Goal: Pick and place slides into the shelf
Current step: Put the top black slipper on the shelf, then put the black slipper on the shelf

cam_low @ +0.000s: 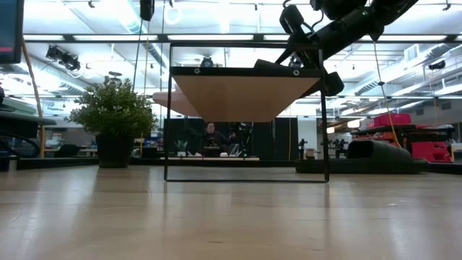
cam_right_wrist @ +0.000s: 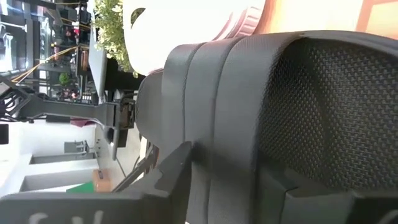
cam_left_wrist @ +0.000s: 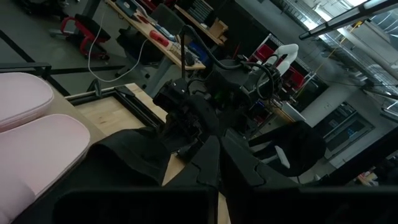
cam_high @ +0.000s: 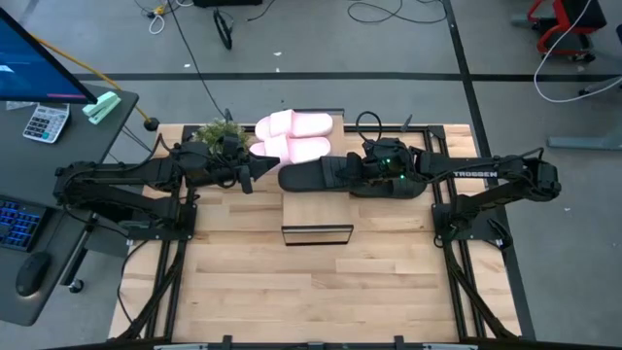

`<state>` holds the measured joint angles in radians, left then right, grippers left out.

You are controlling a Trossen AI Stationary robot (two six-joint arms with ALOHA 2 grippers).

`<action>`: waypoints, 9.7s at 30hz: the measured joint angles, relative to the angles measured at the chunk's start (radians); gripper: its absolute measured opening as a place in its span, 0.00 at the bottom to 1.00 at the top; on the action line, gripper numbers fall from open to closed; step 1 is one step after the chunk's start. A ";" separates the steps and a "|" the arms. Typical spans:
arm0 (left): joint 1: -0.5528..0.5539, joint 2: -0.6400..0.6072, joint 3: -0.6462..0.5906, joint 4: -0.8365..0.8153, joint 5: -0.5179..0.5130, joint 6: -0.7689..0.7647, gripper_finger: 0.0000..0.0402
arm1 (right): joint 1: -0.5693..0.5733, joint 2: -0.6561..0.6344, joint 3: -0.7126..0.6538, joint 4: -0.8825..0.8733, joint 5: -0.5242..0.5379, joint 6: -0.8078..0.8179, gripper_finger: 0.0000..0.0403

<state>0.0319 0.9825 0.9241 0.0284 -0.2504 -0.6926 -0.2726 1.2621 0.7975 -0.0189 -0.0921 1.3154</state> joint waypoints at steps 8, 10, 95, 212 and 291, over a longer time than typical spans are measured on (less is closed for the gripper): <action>0.000 0.000 0.000 0.000 0.000 -0.001 0.07 | 0.001 -0.013 0.000 -0.017 -0.015 0.002 0.42; 0.000 0.000 0.000 -0.002 0.000 -0.001 0.07 | 0.000 -0.024 0.000 -0.044 -0.018 0.002 0.44; 0.000 0.000 0.000 -0.027 0.000 0.000 0.07 | -0.612 -0.192 -0.105 -0.989 -0.013 -0.489 0.55; 0.000 0.000 0.000 -0.026 -0.063 -0.021 0.04 | -0.611 -0.465 -0.054 -0.516 0.041 -0.465 0.02; 0.000 0.000 0.000 -0.026 -0.067 0.009 0.06 | 0.478 -0.120 0.366 -0.437 0.458 0.099 0.02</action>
<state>0.0317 0.9825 0.9241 0.0021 -0.3176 -0.6838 0.2049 1.1419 1.1636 -0.4561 0.3659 1.4141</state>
